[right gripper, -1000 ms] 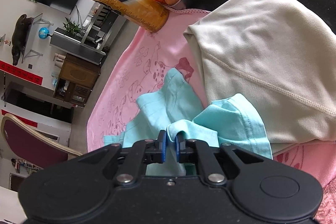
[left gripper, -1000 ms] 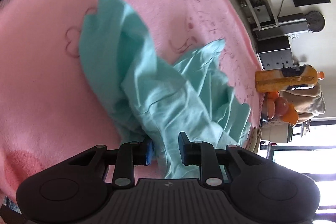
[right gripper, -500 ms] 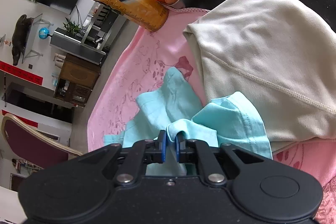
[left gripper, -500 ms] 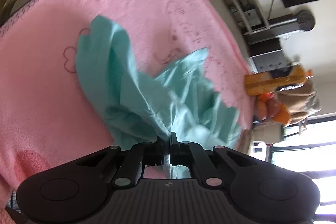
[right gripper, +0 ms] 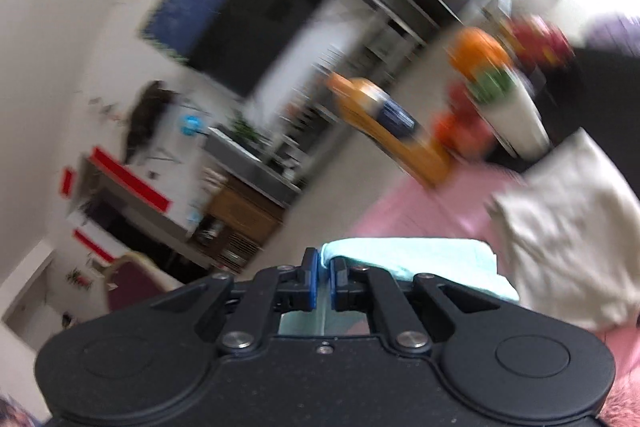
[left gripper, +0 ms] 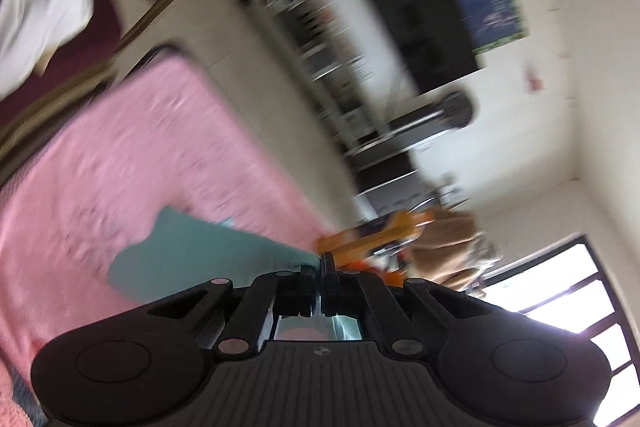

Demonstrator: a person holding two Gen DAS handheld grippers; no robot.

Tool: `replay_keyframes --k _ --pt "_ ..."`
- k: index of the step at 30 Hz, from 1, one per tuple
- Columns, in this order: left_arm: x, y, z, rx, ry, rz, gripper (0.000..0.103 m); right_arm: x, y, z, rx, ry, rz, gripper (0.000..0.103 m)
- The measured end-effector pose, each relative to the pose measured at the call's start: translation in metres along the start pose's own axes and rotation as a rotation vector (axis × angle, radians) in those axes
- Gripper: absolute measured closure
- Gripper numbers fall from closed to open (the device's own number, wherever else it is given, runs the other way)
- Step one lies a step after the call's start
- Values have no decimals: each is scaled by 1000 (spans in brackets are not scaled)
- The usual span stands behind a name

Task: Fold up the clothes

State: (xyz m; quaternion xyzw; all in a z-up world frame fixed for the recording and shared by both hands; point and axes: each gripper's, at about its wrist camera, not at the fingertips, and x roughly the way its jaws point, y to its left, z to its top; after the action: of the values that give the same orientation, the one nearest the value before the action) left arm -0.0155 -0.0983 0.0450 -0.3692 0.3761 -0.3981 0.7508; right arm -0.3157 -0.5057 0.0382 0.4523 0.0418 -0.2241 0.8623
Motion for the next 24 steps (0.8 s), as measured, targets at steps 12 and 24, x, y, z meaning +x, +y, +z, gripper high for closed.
replay_keyframes --k 12,24 --pt "-115 -112 -5 327 -272 -222 103 -124 92 14 -243 -213 199 97" --pt "33 -88 61 314 -116 190 103 28 85 31 -238 -52 18 97"
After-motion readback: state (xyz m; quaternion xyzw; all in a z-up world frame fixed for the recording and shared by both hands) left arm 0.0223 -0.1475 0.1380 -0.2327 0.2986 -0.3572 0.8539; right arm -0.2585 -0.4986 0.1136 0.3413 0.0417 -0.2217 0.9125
